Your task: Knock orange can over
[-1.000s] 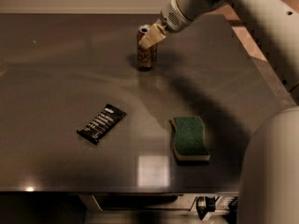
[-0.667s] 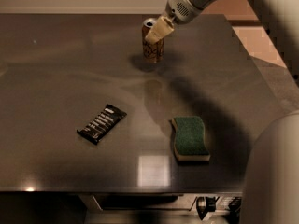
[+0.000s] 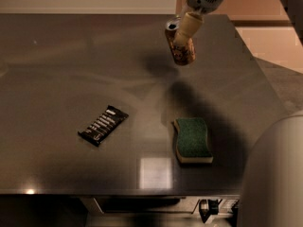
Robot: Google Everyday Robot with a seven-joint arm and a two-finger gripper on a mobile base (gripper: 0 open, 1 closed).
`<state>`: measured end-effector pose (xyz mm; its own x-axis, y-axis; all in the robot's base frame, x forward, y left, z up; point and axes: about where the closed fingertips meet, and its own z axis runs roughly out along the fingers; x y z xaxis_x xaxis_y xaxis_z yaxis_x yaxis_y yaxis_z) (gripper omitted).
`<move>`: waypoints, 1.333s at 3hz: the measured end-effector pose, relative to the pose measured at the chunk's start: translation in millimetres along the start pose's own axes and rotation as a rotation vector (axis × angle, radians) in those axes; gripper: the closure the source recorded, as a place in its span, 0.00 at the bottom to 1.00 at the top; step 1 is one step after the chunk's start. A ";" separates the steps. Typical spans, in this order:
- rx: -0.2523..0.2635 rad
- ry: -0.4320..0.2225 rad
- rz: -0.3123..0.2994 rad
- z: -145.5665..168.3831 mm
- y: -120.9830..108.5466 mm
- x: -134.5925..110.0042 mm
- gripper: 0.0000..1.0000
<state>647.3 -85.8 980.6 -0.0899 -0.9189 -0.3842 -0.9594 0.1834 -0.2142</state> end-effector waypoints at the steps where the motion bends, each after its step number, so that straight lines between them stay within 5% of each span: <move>1: -0.010 0.116 -0.104 -8.1 13.3 14.3 1.00; 4: -0.131 0.359 -0.438 24.3 70.2 30.0 1.00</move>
Offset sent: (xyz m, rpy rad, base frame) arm -0.0782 -0.0275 -0.0315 -0.4605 0.0587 0.2964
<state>583.7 -92.0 932.3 0.2599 -0.9644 0.0489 -0.9506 -0.2644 -0.1629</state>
